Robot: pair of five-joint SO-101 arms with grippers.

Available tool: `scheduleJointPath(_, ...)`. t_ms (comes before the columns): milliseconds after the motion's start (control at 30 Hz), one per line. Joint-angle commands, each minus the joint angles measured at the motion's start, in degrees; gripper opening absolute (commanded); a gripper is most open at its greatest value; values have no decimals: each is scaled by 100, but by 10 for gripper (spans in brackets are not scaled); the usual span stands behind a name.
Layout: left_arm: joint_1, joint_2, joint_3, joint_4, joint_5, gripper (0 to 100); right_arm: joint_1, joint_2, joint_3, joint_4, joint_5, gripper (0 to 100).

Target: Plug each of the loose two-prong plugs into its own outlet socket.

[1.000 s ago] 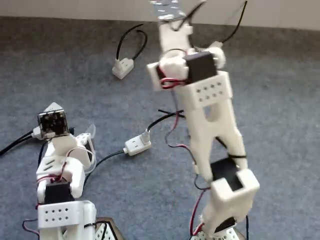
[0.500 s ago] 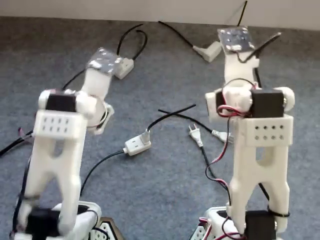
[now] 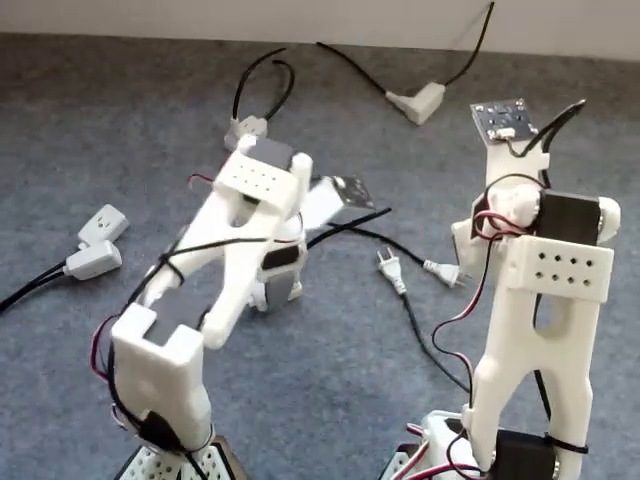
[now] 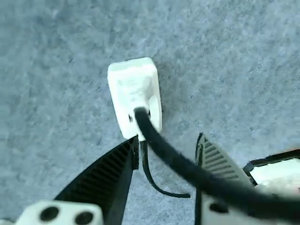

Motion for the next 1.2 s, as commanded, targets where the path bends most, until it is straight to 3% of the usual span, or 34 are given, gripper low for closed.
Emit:
scheduleJointPath(0,-31,708,-391,-519,123,210,198,-180,-31,198,149,259)
scheduleJointPath(333,-75,2273,-1455,-818,571,204,198,-198,-13,198,149,259)
scheduleJointPath(533,-101,2475,-2343,-809,914,1,198,-198,-13,207,141,259)
scheduleJointPath(767,-514,1965,-4585,-870,1925,27,198,-198,-4,215,105,259)
scheduleJointPath(933,-769,2299,-6167,-1864,2092,28,171,-198,567,198,105,259)
scheduleJointPath(1067,-769,2914,-6457,-3174,1908,29,198,-198,936,198,141,259)
scheduleJointPath(1167,-725,3442,-6457,-3692,1468,82,321,-207,998,198,141,259)
